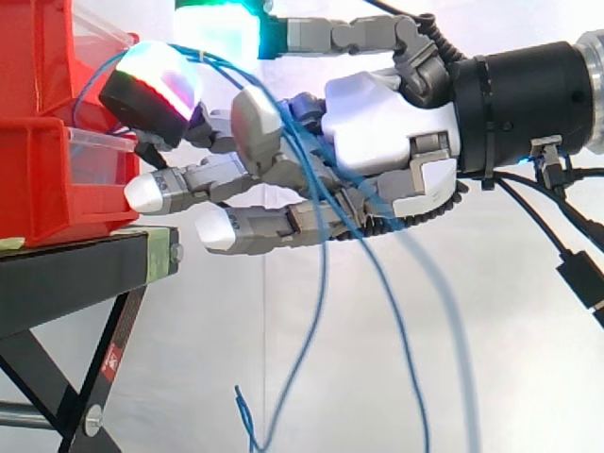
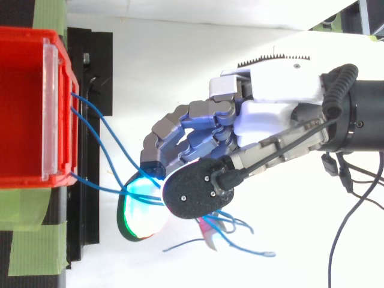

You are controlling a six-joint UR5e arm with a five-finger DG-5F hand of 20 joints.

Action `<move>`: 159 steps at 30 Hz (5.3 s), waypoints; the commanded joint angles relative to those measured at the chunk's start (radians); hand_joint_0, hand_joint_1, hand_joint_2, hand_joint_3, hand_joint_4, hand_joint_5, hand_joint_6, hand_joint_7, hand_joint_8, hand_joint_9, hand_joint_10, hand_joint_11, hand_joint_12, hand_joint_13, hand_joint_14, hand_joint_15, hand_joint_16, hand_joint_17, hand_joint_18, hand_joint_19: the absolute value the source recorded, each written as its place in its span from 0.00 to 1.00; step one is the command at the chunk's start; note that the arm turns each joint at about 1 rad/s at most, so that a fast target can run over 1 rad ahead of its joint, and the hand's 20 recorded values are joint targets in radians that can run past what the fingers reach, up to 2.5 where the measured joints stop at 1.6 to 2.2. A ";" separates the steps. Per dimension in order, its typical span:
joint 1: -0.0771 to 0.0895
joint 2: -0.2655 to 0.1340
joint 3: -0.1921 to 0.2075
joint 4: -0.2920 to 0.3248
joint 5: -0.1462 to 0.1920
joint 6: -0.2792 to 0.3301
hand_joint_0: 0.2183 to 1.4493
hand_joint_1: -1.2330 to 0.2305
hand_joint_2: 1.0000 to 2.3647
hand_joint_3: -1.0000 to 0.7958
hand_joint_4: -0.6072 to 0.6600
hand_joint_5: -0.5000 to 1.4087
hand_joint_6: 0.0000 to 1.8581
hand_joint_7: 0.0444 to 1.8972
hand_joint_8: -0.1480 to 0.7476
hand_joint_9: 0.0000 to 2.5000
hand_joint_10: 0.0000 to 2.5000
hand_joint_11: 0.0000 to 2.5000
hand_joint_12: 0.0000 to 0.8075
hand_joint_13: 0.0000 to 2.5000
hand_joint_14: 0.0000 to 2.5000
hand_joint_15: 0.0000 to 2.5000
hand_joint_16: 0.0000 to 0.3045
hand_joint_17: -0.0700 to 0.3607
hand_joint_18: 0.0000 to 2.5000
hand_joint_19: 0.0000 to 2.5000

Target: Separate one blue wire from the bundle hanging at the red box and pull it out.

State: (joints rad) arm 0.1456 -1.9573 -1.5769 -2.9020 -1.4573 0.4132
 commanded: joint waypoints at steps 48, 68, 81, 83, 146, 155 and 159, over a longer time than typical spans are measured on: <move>0.000 0.000 0.000 0.000 -0.001 -0.020 0.32 0.41 0.00 0.52 0.63 0.17 0.48 0.40 0.61 0.32 0.01 0.24 0.56 0.67 0.00 0.56 0.22 0.51 0.33 0.14; -0.008 0.000 0.000 -0.002 0.000 -0.174 0.32 0.41 0.01 0.51 0.63 0.17 0.48 0.40 0.60 0.40 0.00 0.46 0.55 0.65 0.00 0.55 0.22 0.51 0.32 0.15; -0.011 0.001 0.000 -0.014 -0.001 -0.185 0.32 0.41 0.01 0.51 0.63 0.17 0.48 0.40 0.59 0.39 0.00 0.45 0.54 0.64 0.00 0.56 0.22 0.51 0.32 0.15; -0.009 0.001 0.000 -0.014 -0.001 -0.183 0.32 0.41 0.01 0.51 0.63 0.16 0.48 0.40 0.60 0.39 0.00 0.45 0.53 0.64 0.00 0.56 0.22 0.51 0.32 0.15; -0.046 0.101 0.037 -0.149 0.043 -0.593 0.32 0.42 0.01 0.46 0.63 0.16 0.48 0.40 0.56 0.37 0.00 0.45 0.49 0.62 0.00 0.56 0.20 0.48 0.29 0.17; -0.047 0.126 0.037 -0.192 0.060 -0.640 0.32 0.43 0.01 0.46 0.64 0.15 0.48 0.39 0.56 0.37 0.00 0.45 0.49 0.62 0.00 0.57 0.20 0.49 0.29 0.17; -0.047 0.126 0.037 -0.187 0.069 -0.662 0.31 0.43 0.01 0.46 0.64 0.16 0.48 0.39 0.56 0.37 0.00 0.45 0.49 0.62 0.00 0.56 0.20 0.48 0.29 0.18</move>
State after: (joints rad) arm 0.0983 -1.8320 -1.5399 -3.0908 -1.3946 -0.2340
